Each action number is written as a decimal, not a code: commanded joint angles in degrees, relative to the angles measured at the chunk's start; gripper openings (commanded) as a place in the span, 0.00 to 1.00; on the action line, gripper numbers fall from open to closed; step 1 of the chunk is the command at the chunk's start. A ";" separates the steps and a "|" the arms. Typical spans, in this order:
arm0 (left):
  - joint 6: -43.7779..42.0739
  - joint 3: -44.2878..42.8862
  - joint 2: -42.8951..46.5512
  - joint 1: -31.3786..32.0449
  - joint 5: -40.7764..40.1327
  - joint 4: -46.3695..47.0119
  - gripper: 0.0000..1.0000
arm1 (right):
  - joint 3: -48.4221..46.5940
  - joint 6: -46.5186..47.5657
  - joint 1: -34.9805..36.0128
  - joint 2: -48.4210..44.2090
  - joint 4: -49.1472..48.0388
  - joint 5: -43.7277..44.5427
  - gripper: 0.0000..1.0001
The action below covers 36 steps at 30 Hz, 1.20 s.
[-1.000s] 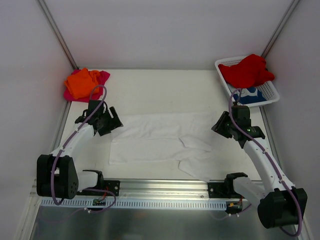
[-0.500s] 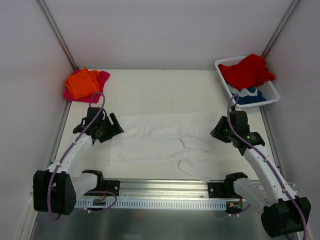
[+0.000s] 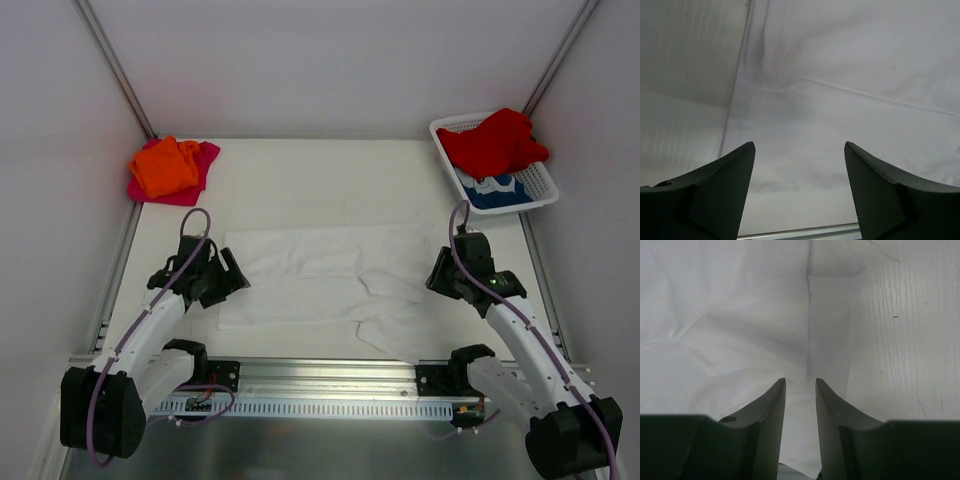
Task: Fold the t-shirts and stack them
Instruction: Fold the flattened tshirt in 1/3 of the way, then grap the side of the flattened tshirt closest away from the robot with both arms
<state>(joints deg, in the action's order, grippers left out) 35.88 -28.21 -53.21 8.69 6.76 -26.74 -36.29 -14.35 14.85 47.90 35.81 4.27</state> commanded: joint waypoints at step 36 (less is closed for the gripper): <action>-6.79 -27.25 -46.55 9.06 -8.26 7.76 0.73 | -21.54 6.44 9.85 52.38 -15.77 -15.79 0.37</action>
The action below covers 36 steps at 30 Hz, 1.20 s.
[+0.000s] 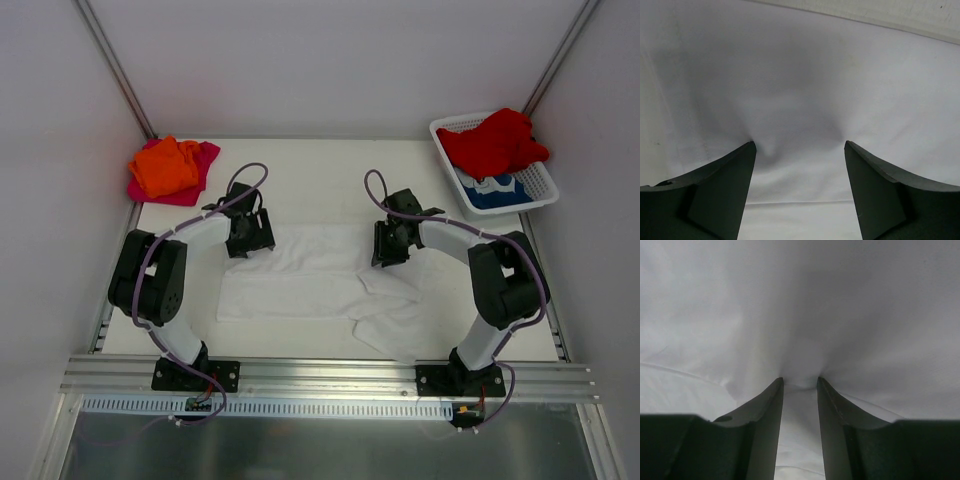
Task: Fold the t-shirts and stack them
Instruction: Grap the side of the flattened tshirt closest away from the robot with both arms
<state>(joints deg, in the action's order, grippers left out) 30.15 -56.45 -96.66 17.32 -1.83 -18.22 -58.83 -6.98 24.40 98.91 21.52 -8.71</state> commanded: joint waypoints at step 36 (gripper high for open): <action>-4.22 -20.28 -15.22 -8.80 6.22 -3.67 0.73 | -24.05 1.53 -8.23 13.94 6.34 -3.33 0.38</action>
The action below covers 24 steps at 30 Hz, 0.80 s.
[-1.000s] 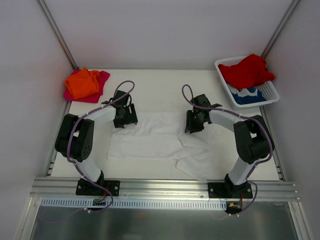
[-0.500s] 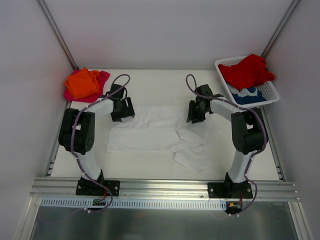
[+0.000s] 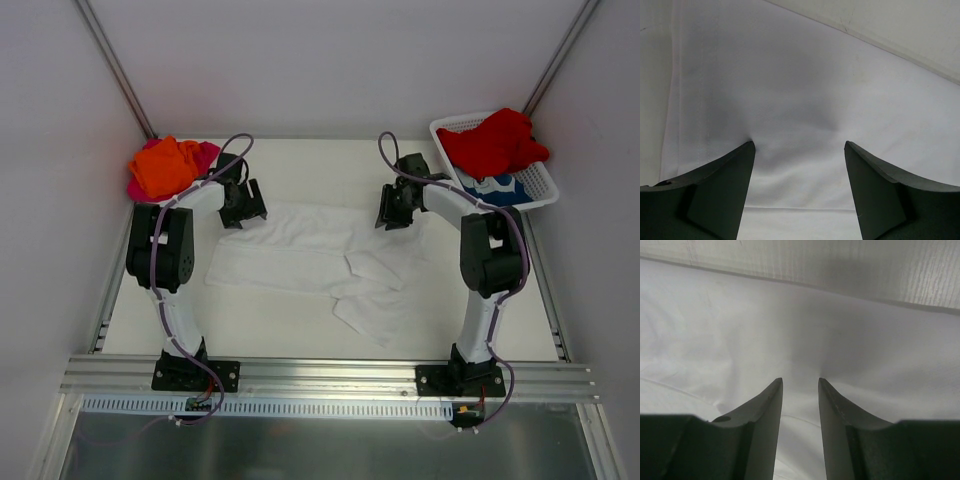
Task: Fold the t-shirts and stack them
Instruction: Grap the side of the flattened tshirt closest away from the robot with both arms
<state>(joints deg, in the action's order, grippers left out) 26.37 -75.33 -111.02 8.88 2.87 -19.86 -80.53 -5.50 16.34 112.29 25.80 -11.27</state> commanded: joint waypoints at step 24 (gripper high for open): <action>-2.99 -4.47 -4.20 -0.27 -6.03 -4.31 0.73 | -2.96 8.66 -0.43 1.53 8.21 23.04 0.39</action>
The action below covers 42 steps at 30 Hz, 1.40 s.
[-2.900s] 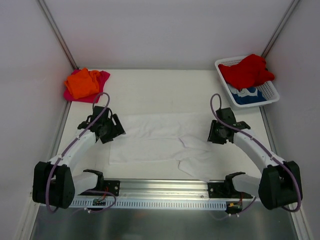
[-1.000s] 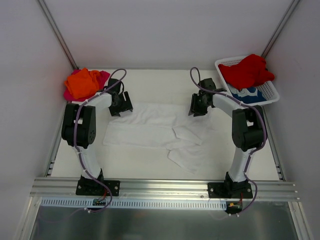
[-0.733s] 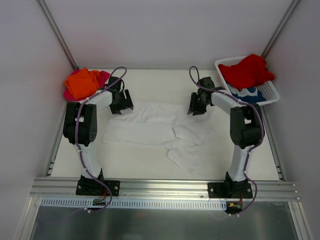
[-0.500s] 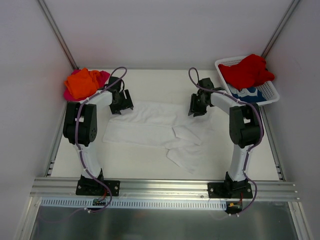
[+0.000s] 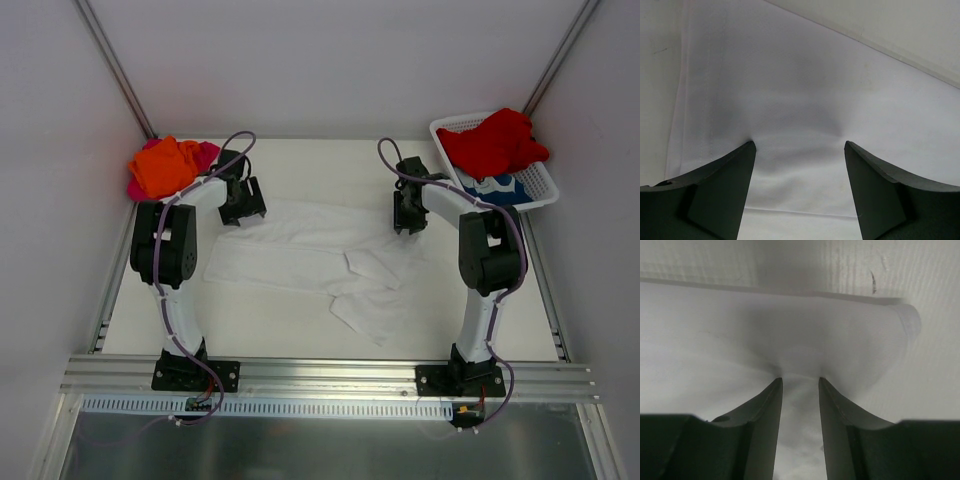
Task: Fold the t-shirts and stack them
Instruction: Grap the side of the flattened tshirt closest away from the robot with both arms
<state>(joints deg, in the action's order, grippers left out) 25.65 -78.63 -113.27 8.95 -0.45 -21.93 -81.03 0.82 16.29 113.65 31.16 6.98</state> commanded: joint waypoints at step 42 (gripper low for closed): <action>-3.50 -14.45 -1.34 -1.30 -0.52 -8.21 0.75 | -15.30 2.43 -1.89 0.02 8.04 3.39 0.39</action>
<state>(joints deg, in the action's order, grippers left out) 23.05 -94.48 -121.73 8.14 -1.34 -29.17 -96.95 3.29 13.87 121.64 37.93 9.26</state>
